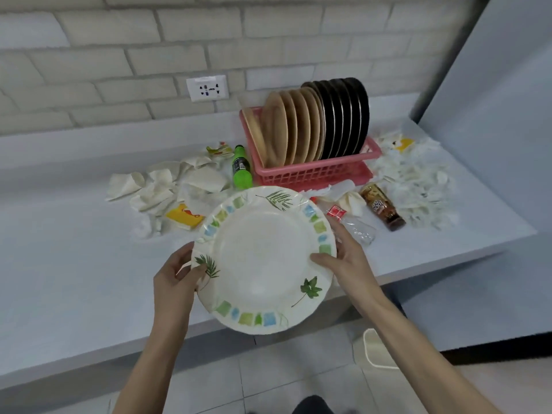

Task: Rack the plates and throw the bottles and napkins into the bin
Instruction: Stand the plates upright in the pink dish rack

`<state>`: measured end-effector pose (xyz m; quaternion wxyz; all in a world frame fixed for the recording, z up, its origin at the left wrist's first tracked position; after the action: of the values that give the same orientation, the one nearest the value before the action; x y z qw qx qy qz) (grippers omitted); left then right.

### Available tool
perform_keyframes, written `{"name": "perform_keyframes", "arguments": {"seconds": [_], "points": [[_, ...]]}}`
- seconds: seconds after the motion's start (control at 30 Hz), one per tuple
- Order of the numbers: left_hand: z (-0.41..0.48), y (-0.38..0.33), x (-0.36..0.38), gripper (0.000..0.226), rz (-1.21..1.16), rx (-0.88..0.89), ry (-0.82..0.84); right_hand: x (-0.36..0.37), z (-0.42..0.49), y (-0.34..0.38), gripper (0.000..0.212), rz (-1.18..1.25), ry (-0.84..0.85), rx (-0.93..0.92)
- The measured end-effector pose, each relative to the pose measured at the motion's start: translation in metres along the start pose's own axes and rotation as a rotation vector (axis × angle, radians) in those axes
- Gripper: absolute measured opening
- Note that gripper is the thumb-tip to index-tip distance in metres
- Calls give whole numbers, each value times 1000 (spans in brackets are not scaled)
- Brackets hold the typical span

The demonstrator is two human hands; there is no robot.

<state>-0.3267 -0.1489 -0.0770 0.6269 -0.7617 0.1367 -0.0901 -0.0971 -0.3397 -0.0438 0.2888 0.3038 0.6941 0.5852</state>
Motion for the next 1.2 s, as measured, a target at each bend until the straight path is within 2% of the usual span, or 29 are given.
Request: {"name": "perform_keyframes", "arguments": {"seconds": [0.13, 0.27, 0.37, 0.6, 0.73, 0.83, 1.0, 1.1, 1.2], "points": [[-45, 18, 58, 43, -16, -80, 3, -68, -15, 3, 75, -11, -4, -32], [-85, 30, 118, 57, 26, -129, 57, -123, -30, 12, 91, -125, 99, -84], [-105, 31, 164, 45, 60, -119, 103, -161, -35, 27, 96, -173, 168, -127], [-123, 19, 260, 40, 109, -82, 188, -239, -15, 75, 89, -208, 108, -212], [-113, 8, 310, 54, 166, -29, 296, -265, 10, 102, 81, -242, 70, -284], [-88, 0, 340, 55, 226, 5, 336, -276, 32, 118, 80, -278, 47, -321], [-32, -23, 377, 42, 346, 171, 347, -284, 81, 144, 83, -414, -43, -395], [-3, -44, 393, 40, 509, 398, 328, -282, 116, 165, 85, -504, -108, -469], [21, -57, 412, 47, 744, 636, 366, -275, 161, 180, 84, -562, -141, -500]]}}
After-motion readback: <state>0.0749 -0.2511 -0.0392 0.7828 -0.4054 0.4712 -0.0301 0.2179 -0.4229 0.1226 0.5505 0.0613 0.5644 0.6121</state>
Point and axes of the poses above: each hand's wrist, its own z-axis towards the middle knuckle, its own x-axis out of the palm, y = z × x, the point moved 7 cm from there along z, towards the middle knuckle, and after that the axes turned 5 degrees about -y, right-handed, at the moved point
